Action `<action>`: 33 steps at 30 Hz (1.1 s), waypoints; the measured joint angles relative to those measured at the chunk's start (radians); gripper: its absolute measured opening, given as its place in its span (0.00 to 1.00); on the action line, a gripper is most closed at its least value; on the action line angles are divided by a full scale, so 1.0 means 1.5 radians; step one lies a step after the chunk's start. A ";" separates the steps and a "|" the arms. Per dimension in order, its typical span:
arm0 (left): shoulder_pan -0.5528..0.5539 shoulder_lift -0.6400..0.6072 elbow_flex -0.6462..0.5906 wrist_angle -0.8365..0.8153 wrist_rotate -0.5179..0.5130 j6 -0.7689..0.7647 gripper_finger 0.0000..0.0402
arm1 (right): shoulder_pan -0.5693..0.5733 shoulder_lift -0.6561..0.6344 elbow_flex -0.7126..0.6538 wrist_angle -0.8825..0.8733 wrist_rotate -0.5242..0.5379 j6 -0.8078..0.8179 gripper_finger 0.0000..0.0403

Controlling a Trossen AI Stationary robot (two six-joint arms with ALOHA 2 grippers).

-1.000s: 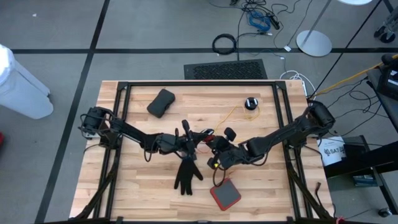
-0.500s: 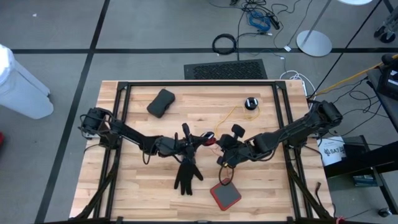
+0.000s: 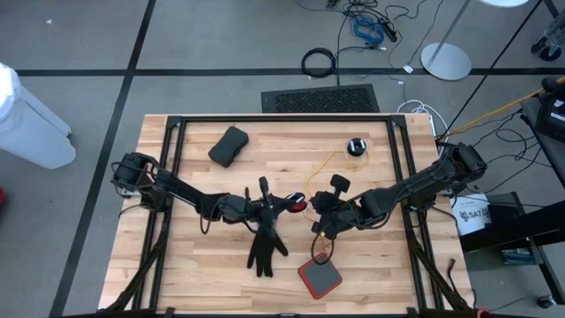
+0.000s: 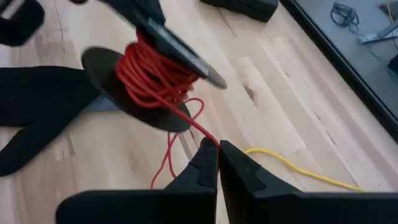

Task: Coil cords
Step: Coil the red wire onto the black spool

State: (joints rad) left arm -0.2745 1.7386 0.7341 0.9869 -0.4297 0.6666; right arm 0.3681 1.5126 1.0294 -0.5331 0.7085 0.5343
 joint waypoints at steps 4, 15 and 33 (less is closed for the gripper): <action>0.001 -0.021 -0.001 0.015 0.036 -0.024 0.00 | 0.006 0.000 0.000 0.009 0.006 -0.018 0.00; 0.023 -0.039 -0.002 0.156 0.095 -0.145 0.00 | 0.037 -0.001 -0.001 0.128 0.175 -0.124 0.00; 0.044 -0.039 0.000 0.278 0.114 -0.199 0.00 | 0.032 0.000 -0.001 0.183 0.229 -0.175 0.01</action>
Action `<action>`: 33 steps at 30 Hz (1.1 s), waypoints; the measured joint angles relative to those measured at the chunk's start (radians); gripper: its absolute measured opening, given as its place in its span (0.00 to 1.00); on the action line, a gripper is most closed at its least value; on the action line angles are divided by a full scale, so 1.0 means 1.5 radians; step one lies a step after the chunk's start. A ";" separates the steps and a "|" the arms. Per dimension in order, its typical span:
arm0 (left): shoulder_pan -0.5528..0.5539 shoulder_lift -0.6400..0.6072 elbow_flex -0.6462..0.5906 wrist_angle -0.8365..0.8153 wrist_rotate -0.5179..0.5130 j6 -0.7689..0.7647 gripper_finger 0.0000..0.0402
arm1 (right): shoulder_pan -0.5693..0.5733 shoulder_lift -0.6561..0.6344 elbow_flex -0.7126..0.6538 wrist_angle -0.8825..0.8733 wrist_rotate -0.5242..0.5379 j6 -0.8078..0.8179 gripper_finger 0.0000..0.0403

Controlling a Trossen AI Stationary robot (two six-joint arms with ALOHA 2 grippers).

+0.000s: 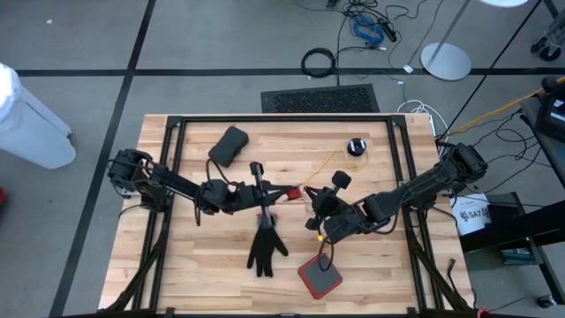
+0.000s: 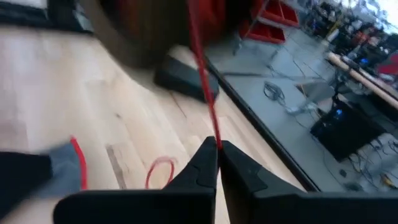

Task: Coil cords
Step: Coil the red wire onto the black spool

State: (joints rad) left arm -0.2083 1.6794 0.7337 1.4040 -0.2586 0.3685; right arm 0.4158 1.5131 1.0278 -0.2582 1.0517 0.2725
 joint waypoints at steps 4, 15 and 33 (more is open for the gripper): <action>-0.004 -0.007 0.005 0.042 0.027 -0.004 0.00 | -0.002 0.004 -0.004 -0.015 0.008 0.016 0.08; -0.001 -0.005 0.004 0.032 0.015 0.015 0.00 | 0.004 0.002 -0.008 -0.010 0.020 0.037 0.08; -0.001 -0.006 0.003 0.010 0.007 0.024 0.00 | 0.083 0.002 -0.008 -0.118 0.081 0.161 0.07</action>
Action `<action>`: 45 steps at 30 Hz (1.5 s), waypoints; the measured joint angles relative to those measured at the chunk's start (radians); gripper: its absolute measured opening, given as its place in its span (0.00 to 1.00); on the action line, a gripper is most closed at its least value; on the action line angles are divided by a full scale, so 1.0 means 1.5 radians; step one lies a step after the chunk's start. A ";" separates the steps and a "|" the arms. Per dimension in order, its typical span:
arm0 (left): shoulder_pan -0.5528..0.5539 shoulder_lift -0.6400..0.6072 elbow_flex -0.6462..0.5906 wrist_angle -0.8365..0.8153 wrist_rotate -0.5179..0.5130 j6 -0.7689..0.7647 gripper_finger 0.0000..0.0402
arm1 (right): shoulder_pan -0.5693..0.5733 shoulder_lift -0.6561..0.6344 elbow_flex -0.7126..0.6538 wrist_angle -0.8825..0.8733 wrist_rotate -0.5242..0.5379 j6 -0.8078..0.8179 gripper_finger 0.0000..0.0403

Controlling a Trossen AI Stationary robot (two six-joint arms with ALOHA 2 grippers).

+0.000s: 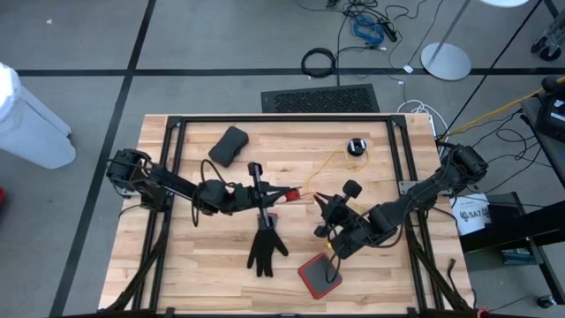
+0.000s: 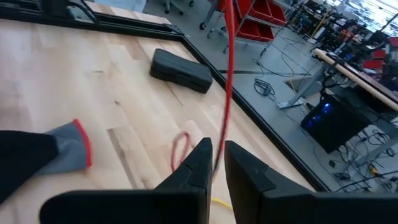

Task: Coil cords
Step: Coil the red wire onto the black spool

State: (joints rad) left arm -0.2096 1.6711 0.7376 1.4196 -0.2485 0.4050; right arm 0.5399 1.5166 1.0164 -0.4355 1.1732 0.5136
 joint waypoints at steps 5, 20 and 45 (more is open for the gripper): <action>0.001 0.000 0.000 -0.009 -0.001 -0.003 0.00 | 0.011 0.000 0.000 -0.007 0.000 0.017 0.07; 0.001 0.000 0.000 -0.009 -0.001 -0.004 0.00 | 0.010 0.001 -0.108 0.222 -0.006 -0.034 0.12; 0.001 0.000 -0.001 -0.011 0.000 -0.006 0.00 | -0.049 0.026 -0.149 0.401 -0.071 -0.107 0.15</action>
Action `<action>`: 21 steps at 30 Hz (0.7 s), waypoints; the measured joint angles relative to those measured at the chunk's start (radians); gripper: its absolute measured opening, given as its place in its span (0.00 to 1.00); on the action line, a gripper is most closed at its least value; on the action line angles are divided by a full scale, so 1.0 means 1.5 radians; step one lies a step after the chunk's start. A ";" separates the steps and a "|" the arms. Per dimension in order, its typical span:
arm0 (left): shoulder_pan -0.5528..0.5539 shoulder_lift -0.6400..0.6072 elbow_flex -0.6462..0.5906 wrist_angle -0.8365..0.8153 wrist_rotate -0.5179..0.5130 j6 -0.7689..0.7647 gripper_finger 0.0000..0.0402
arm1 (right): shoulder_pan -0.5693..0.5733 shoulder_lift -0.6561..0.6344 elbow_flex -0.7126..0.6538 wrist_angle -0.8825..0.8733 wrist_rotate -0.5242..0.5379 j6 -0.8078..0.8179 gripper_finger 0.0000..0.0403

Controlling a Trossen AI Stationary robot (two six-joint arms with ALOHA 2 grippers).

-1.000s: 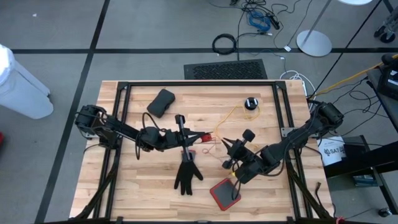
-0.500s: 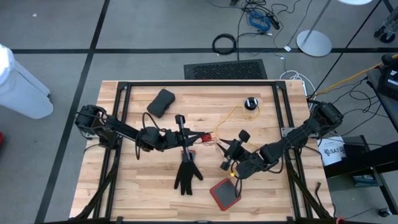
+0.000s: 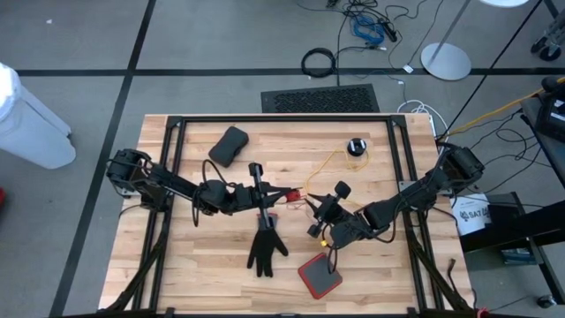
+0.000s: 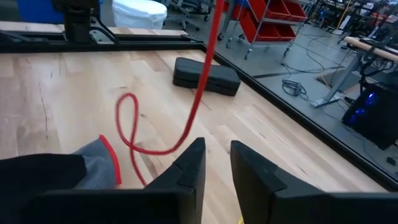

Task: Coil cords
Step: Coil the red wire onto the black spool

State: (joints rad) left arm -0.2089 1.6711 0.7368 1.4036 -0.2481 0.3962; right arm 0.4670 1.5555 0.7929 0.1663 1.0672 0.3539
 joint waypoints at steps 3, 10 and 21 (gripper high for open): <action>0.000 0.000 0.000 -0.002 0.000 0.000 0.00 | -0.001 0.000 0.000 0.007 0.000 -0.005 0.13; -0.001 0.000 0.000 -0.012 0.001 0.000 0.00 | 0.008 0.000 0.000 0.013 0.001 -0.035 0.11; -0.001 0.000 0.000 -0.021 0.004 -0.001 0.00 | 0.030 0.000 0.000 0.000 -0.044 -0.013 0.11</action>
State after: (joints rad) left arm -0.2096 1.6714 0.7368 1.3723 -0.2420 0.3946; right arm 0.5116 1.5551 0.7929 0.1668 1.0017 0.3338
